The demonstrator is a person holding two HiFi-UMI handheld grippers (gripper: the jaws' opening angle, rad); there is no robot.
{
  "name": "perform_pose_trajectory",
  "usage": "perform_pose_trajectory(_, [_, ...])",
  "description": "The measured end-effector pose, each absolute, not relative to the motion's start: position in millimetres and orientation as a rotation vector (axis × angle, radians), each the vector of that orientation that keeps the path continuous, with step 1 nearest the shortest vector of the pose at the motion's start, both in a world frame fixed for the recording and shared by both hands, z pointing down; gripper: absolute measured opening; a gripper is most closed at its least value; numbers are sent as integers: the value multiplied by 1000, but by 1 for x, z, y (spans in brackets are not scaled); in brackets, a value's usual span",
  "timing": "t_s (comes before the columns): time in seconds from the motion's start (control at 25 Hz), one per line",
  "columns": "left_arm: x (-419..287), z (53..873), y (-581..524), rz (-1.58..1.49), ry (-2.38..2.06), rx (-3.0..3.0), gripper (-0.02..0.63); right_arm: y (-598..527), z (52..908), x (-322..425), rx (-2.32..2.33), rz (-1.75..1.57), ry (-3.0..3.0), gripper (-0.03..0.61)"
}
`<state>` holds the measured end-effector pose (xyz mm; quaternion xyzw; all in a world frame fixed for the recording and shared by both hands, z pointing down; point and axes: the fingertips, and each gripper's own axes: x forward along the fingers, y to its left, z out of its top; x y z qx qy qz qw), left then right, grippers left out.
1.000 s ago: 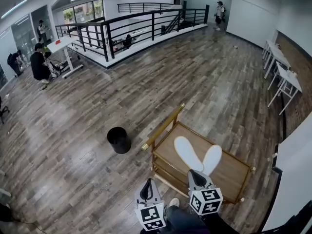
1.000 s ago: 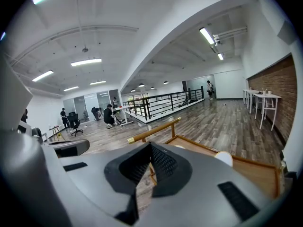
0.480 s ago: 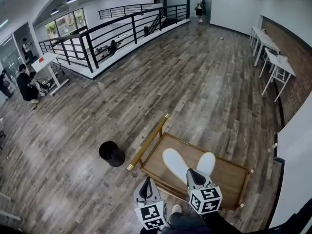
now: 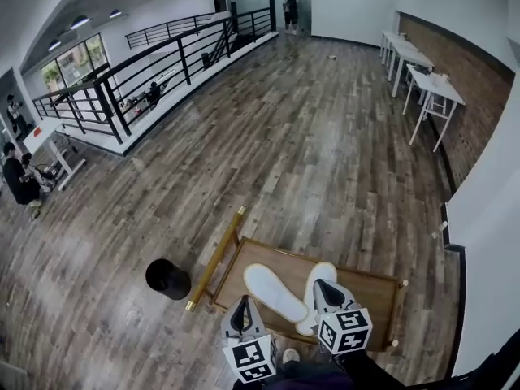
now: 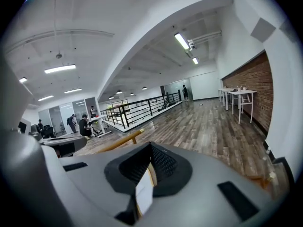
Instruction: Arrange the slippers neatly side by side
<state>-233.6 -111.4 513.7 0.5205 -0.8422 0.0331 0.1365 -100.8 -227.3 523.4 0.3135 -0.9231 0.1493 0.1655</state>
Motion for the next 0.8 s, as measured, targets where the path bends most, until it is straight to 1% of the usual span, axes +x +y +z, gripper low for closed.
perform_pose_trajectory(0.36, [-226, 516, -151, 108, -2348, 1607, 2, -251, 525, -71, 1057, 479, -2583, -2])
perform_pose_trajectory(0.8, [-243, 512, -195, 119, -2202, 1805, 2, -269, 519, -75, 1271, 503, -2508, -2])
